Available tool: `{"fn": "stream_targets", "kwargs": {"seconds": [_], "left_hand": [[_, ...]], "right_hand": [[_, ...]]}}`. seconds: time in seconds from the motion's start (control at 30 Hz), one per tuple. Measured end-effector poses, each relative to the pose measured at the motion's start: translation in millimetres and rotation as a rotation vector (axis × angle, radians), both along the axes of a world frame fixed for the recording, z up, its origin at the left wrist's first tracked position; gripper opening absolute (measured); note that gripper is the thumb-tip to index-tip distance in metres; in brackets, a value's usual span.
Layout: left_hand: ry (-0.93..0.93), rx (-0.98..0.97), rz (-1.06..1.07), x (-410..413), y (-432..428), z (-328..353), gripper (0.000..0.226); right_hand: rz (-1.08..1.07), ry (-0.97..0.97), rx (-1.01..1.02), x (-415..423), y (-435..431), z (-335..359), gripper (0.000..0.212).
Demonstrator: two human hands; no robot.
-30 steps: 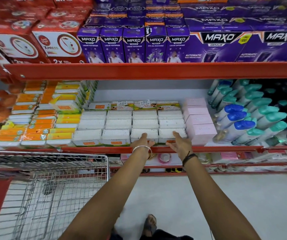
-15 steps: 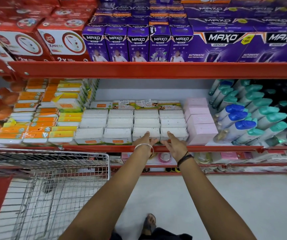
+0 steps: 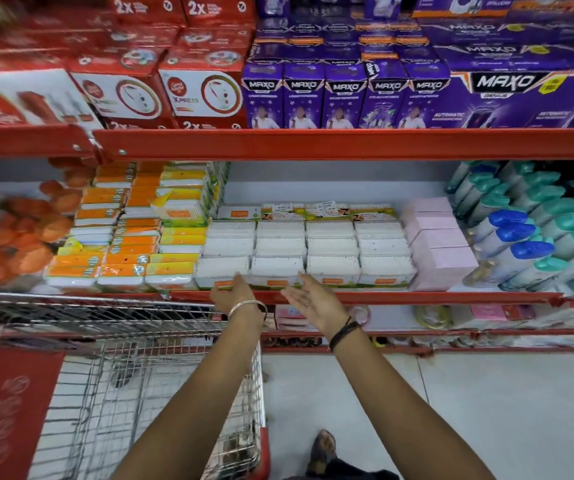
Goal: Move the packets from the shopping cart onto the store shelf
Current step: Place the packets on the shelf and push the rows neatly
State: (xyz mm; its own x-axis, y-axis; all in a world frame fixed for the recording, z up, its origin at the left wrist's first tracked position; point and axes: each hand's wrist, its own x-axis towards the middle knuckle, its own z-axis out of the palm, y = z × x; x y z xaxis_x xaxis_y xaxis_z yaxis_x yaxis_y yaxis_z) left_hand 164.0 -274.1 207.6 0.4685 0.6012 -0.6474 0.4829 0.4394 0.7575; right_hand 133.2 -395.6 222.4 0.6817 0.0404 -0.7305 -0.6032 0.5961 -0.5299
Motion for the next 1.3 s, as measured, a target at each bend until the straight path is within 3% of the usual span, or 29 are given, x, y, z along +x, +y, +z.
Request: {"fn": "stream_targets", "kwargs": {"seconds": [0.17,0.43,0.67,0.77,0.87,0.97,1.07,1.17,1.3], "left_hand": [[0.017,-0.019,0.025,13.9,29.2,2.8,0.069],[-0.002,-0.148,0.025,29.1,39.4,-5.6,0.079],[-0.031,-0.225,0.067,34.4,42.6,-8.1,0.077],[-0.015,-0.25,-0.064,31.3,44.9,-10.3,0.069],[0.006,-0.248,0.01,22.7,44.5,-4.1,0.071],[-0.125,-0.049,-0.184,10.3,43.0,4.2,0.056],[-0.467,0.569,-0.606,5.3,47.7,19.1,0.035],[-0.578,1.137,-1.009,20.9,57.8,10.7,0.049],[-0.342,1.358,-1.33,45.4,60.7,-11.8,0.076]], "right_hand": [[-0.115,0.044,0.11,19.3,46.9,2.4,0.045],[-0.272,0.153,-0.075,34.1,58.1,-6.0,0.05],[-0.269,0.151,-0.149,32.6,61.0,-1.5,0.057],[-0.245,0.143,-0.159,29.3,61.2,-0.7,0.055],[-0.112,0.124,-0.317,18.4,58.6,5.2,0.035],[0.009,-0.125,-0.925,4.2,53.5,3.0,0.042],[0.082,-0.488,-1.482,6.8,38.5,1.8,0.029],[0.406,-0.685,-1.696,30.1,25.2,-8.3,0.045],[0.751,-0.621,-1.865,57.2,13.4,-27.2,0.07]]}}
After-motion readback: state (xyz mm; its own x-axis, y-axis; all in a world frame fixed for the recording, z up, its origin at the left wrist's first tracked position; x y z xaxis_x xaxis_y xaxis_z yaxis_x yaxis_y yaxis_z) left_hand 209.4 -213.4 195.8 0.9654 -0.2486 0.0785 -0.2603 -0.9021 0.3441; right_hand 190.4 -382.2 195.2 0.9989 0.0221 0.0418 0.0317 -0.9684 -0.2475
